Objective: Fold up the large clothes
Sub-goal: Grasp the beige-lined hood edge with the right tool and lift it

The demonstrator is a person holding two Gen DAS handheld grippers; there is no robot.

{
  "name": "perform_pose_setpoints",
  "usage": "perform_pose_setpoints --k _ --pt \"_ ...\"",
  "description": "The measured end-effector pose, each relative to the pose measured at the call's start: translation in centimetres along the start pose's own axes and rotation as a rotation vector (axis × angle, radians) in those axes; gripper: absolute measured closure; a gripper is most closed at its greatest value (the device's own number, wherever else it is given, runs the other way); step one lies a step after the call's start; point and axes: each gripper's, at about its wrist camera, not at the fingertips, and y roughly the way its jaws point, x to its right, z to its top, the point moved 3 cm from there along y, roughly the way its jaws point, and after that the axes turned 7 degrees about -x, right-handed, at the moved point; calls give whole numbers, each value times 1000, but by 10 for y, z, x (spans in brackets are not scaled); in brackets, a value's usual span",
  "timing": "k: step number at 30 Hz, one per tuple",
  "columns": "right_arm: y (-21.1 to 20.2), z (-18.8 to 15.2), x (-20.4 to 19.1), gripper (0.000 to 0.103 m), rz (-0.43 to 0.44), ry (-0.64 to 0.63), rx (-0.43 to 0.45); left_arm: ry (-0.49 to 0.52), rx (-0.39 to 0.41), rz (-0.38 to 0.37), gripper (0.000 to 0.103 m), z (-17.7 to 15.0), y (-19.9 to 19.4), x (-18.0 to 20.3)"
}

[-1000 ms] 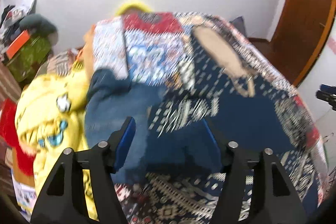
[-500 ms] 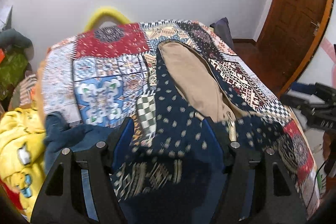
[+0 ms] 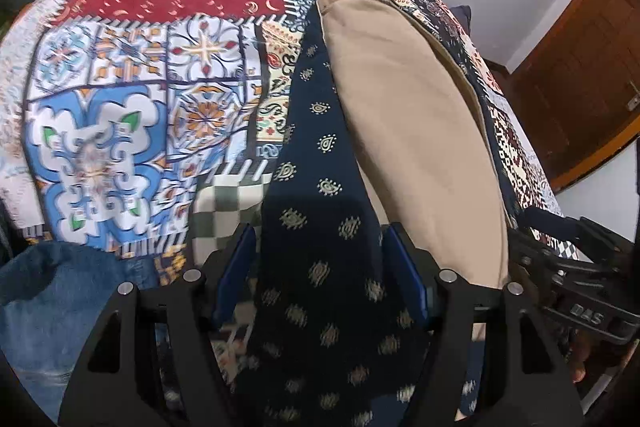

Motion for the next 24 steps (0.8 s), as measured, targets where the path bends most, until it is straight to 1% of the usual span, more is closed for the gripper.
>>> perform_pose_setpoints --k 1,2,3,4,5,6,7,8,10,13,16,19,21,23,24 --pt "4 1 2 44 -9 4 4 -10 -4 1 37 0 4 0" --pt "8 1 6 48 -8 12 3 -11 12 11 42 0 5 2" --pt "12 0 10 59 17 30 -8 -4 24 20 51 1 4 3" --pt "13 0 15 71 55 57 -16 22 39 34 56 0 2 7" --pt "14 -2 20 77 88 84 -21 37 47 45 69 0 0 9" --pt "13 -5 23 90 104 102 -20 42 47 51 80 2 1 11" --pt "9 -8 25 93 107 105 -11 37 44 46 82 2 -2 12" --pt "0 -12 27 93 104 103 11 19 41 33 88 2 -6 12" --pt "-17 -17 28 94 113 104 32 7 43 7 89 2 -16 9" --pt "-59 -30 25 94 130 75 78 58 78 32 90 -6 -46 18" --pt "-102 -49 10 94 124 8 122 101 106 3 90 -22 -88 30" --pt "-136 -69 -7 94 120 -66 150 149 133 -16 90 -43 -130 41" --pt "-155 -92 -14 94 119 -105 163 182 144 -27 90 -62 -157 46" --pt "-167 -116 -22 94 128 -125 168 199 147 -38 90 -81 -174 46" --pt "-173 -133 -24 94 141 -129 164 207 146 -45 90 -89 -180 46"
